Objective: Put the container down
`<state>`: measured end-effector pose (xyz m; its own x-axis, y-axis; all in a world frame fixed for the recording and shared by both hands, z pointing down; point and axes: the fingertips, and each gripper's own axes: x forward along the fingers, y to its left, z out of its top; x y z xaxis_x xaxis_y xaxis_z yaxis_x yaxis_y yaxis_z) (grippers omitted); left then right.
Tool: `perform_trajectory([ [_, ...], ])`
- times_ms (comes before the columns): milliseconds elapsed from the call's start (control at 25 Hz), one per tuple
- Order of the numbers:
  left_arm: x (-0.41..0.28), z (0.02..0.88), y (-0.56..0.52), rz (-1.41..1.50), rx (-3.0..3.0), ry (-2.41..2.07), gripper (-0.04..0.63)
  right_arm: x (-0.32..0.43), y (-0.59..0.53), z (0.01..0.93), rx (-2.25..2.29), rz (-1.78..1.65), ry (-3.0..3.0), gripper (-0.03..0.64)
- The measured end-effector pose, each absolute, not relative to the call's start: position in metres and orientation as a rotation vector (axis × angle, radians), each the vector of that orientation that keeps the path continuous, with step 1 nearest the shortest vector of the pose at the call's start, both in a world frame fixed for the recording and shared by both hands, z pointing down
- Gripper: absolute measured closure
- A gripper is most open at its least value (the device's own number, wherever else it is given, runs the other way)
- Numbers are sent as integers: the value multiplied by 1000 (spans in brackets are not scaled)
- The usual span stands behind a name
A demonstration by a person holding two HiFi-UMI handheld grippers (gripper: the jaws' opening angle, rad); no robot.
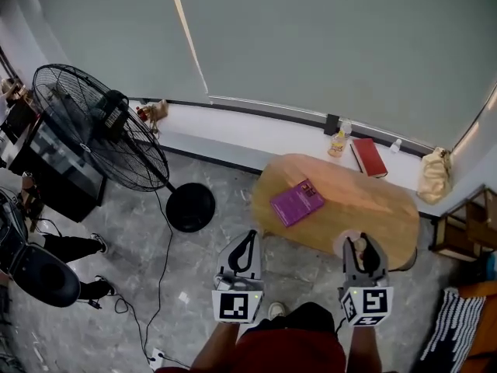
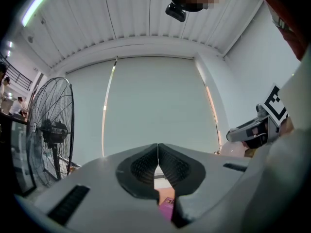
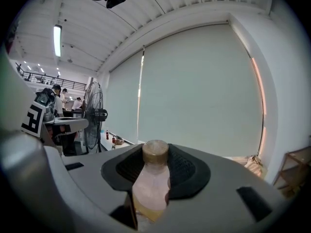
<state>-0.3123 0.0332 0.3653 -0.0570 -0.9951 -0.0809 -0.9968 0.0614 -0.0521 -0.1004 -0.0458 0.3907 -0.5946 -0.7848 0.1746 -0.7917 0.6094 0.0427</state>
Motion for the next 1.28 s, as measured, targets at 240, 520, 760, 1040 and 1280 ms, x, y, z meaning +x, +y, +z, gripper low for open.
perform_trajectory([
  [240, -308, 369, 16, 29, -2123, 2189, 586, -90, -61, 399, 1378, 83, -2637, 478],
  [520, -280, 370, -35, 18, -2176, 2138, 586, -62, -99, 403, 1436, 102, -2618, 478],
  [760, -248, 374, -95, 17, -2245, 2071, 586, -28, -147, 409, 1505, 121, -2569, 478],
  [1040, -214, 397, -162, -32, -2345, 2023, 586, 8, -199, 433, 1560, 187, -2492, 479],
  [1280, -181, 432, -219, -64, -2427, 1987, 586, 40, -243, 474, 1592, 289, -2415, 477],
])
